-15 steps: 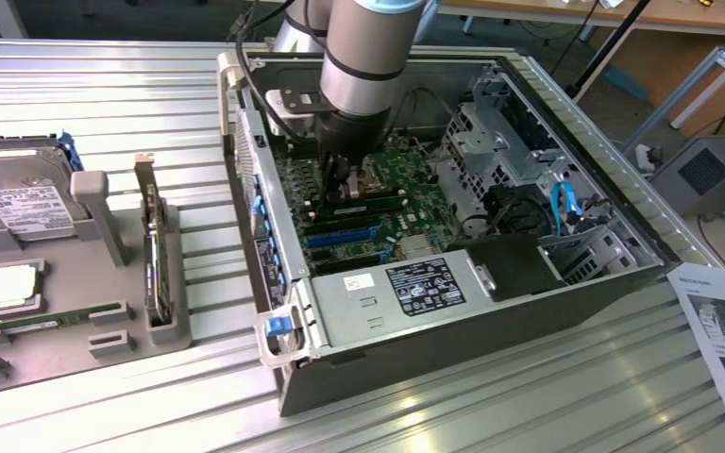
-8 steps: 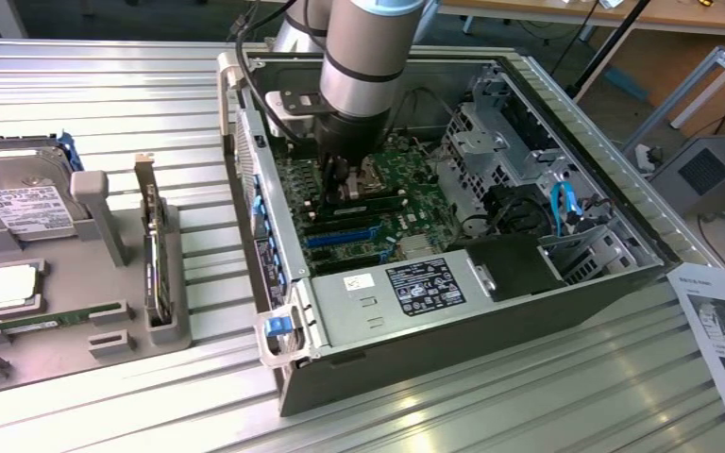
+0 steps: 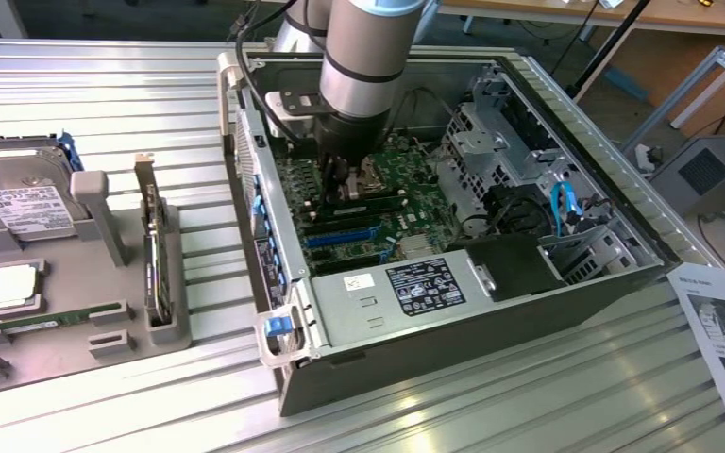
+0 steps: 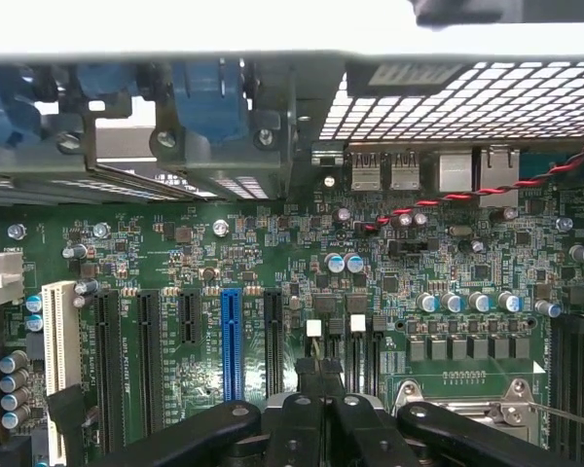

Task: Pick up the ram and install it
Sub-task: 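Press down the ram until it locks into place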

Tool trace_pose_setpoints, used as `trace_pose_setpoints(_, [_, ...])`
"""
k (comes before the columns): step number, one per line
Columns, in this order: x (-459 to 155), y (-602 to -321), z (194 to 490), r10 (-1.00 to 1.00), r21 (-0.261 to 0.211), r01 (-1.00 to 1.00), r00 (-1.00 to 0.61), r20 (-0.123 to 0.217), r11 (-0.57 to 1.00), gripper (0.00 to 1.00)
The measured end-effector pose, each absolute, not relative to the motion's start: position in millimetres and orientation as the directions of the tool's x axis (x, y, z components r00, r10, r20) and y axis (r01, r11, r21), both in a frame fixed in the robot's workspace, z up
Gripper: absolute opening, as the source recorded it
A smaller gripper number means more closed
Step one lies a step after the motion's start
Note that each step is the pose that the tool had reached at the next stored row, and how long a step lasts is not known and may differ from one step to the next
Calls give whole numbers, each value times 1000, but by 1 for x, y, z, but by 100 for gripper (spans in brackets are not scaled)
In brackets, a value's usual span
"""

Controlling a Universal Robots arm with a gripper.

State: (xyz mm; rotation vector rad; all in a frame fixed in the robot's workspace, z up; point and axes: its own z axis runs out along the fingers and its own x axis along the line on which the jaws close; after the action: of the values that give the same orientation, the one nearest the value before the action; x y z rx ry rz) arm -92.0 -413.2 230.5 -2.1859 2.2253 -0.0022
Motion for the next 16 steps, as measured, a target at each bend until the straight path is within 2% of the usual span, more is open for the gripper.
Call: trace_pose_setpoints(16, [-92,-413,230,-1000,-17,-1000,-18,-15,18,11])
